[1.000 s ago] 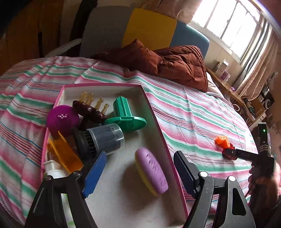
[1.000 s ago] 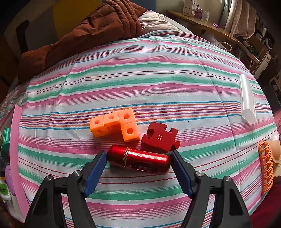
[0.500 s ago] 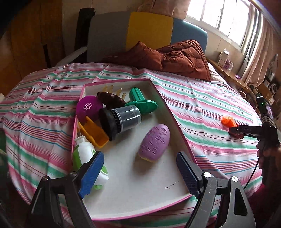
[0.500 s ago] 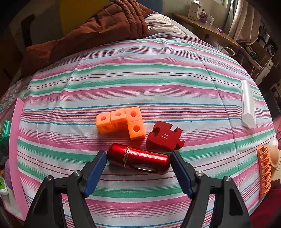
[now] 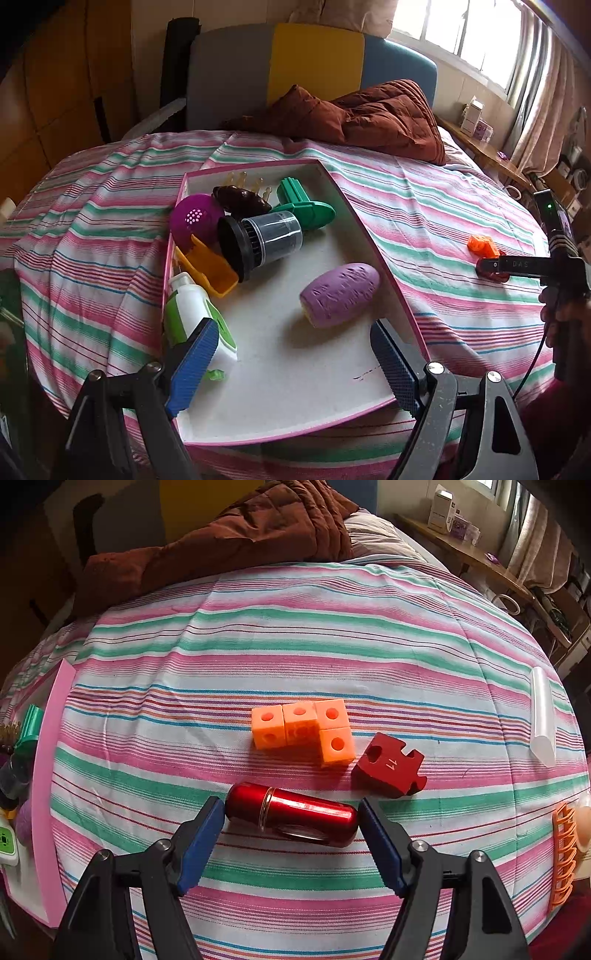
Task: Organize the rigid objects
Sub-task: 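Lower the purple soap into the tray and open the left gripper, then close the right gripper on the red metal cylinder and lift it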
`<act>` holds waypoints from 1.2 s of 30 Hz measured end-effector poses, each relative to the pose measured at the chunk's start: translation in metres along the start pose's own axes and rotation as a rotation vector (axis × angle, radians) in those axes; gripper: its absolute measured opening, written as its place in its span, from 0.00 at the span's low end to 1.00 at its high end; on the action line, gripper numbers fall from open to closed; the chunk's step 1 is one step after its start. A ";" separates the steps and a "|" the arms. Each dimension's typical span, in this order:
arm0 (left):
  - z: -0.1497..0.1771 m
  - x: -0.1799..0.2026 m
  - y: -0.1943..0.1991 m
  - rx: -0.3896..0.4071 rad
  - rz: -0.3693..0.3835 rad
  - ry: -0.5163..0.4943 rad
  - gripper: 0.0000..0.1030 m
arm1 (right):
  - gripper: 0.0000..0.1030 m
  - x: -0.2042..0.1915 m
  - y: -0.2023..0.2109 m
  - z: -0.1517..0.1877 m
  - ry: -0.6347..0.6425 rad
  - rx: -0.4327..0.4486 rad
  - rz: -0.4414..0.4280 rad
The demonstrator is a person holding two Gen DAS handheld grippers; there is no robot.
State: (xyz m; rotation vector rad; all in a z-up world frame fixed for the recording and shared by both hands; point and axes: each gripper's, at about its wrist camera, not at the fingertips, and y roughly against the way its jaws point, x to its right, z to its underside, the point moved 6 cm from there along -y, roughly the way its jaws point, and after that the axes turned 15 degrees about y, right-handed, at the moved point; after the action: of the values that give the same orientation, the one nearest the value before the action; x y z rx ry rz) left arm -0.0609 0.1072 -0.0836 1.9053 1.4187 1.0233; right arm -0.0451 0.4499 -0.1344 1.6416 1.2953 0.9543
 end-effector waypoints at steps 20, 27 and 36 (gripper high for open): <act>0.002 -0.008 0.005 0.020 -0.021 0.006 0.82 | 0.73 -0.001 0.001 -0.002 0.028 0.000 0.026; 0.000 -0.020 0.009 0.030 -0.042 0.021 0.82 | 0.73 -0.011 0.005 -0.003 0.059 0.014 0.018; -0.005 -0.031 0.019 0.054 -0.045 0.040 0.82 | 0.73 -0.025 0.006 -0.004 0.119 0.015 -0.010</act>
State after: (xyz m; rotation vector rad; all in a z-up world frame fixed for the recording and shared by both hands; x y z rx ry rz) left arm -0.0592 0.0715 -0.0734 1.8925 1.5193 1.0169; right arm -0.0511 0.4250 -0.1291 1.6084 1.3916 1.0520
